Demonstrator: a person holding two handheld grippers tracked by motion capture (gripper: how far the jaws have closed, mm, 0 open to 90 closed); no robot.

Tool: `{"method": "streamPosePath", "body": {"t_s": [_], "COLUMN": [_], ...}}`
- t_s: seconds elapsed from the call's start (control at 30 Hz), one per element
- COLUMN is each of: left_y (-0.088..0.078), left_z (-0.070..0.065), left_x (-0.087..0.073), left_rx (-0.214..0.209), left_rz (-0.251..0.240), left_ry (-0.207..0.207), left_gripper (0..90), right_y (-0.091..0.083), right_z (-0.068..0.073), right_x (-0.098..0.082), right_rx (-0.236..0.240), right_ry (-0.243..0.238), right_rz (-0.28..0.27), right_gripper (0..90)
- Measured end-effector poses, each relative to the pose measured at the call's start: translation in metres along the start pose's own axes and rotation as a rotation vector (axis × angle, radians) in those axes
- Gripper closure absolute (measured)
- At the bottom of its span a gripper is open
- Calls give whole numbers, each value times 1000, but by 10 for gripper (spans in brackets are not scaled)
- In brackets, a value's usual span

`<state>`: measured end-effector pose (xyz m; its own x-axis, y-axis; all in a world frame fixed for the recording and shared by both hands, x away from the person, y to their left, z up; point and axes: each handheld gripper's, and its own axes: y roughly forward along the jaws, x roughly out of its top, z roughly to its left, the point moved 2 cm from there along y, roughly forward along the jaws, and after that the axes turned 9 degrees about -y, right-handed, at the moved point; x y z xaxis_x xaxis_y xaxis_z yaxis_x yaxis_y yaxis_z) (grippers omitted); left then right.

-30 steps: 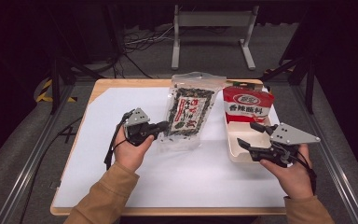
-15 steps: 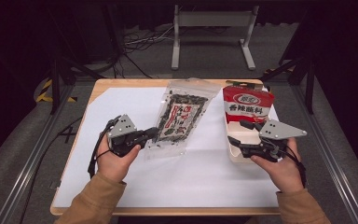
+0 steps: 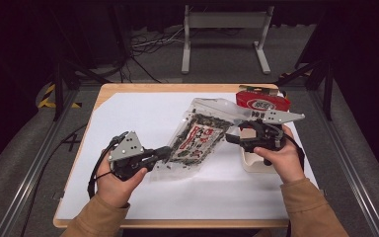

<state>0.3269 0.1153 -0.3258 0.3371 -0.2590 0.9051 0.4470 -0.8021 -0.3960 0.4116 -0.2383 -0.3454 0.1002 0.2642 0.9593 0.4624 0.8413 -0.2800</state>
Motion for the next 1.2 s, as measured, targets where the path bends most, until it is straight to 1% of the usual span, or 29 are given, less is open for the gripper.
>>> {"method": "streamPosePath", "body": {"t_s": [0.1, 0.13, 0.17, 0.23, 0.27, 0.3, 0.37, 0.4, 0.43, 0.47, 0.5, 0.57, 0.6, 0.63, 0.67, 0.7, 0.77, 0.8, 0.83, 0.87, 0.93, 1.0, 1.03, 1.1, 1.17, 1.2], "left_y": [0, 0, 0, 0, 1, 2, 5, 5, 8, 10, 10, 11, 11, 11, 12, 13, 15, 16, 18, 19, 20, 21, 21, 20, 19, 18], "left_z": [-2, -2, -1, 1, 3, 4, 6, 6, 8, 9, 9, 11, 13, 13, 15, 17, 19, 20, 20, 21, 22, 24, 25, 28, 31, 33], "left_x": [0, 0, 0, 0, 0, -1, -3, -3, -5, -6, -6, -7, -7, -7, -8, -9, -10, -11, -12, -12, -13, -13, -14, -16, -16, -17], "left_rx": [-16, -16, -32, -40, -59, -70, -93, -93, -103, -97, -97, -97, -81, -81, -82, -86, -89, -87, -90, -96, -108, -101, -98, -100, -92, -81], "left_rz": [-5, -5, -11, -17, -20, -19, -11, -11, 6, 6, 6, 4, 3, 3, -2, -4, 6, 7, 12, 14, 6, 5, 9, 9, 12, 13], "left_ry": [18, 18, 16, 10, 2, -10, -21, -21, -22, -27, -27, -35, -27, -27, -34, -43, -42, -41, -38, -45, -50, -43, -45, -53, -51, -54], "left_gripper": [886, 886, 886, 885, 884, 884, 882, 882, 881, 881, 880, 880, 878, 876, 876, 872, 860, 852, 845, 835, 811, 765, 722, 687, 655, 647], "right_y": [3, 3, 3, 2, 0, -1, -3, -3, -3, -4, -4, -6, -9, -9, -10, -12, -15, -16, -17, -18, -21, -23, -25, -29, -34, -36], "right_z": [4, 4, 7, 8, 11, 12, 15, 15, 20, 23, 23, 27, 31, 31, 32, 34, 37, 40, 41, 43, 44, 43, 43, 42, 40, 40], "right_x": [6, 6, 9, 10, 13, 14, 16, 16, 19, 20, 20, 23, 26, 26, 27, 29, 32, 34, 36, 37, 39, 39, 40, 41, 43, 44], "right_rx": [30, 30, 42, 44, 67, 73, 93, 93, 120, 133, 133, 166, 199, 199, 213, 245, 267, 274, 274, 275, 280, 279, 273, 256, 243, 236], "right_ry": [-11, -11, -8, -5, -2, -3, -10, -10, -23, -27, -27, -47, -42, -42, -43, -46, -49, -65, -72, -76, -82, -84, -92, -103, -104, -109], "right_rz": [-27, -27, -43, -49, -66, -70, -76, -76, -79, -81, -81, -88, -95, -95, -98, -107, -97, -90, -86, -77, -67, -59, -53, -38, -38, -40], "right_gripper": [298, 298, 297, 311, 357, 377, 410, 410, 463, 490, 490, 591, 658, 658, 686, 724, 752, 760, 763, 764, 765, 766, 766, 766, 765, 766]}}
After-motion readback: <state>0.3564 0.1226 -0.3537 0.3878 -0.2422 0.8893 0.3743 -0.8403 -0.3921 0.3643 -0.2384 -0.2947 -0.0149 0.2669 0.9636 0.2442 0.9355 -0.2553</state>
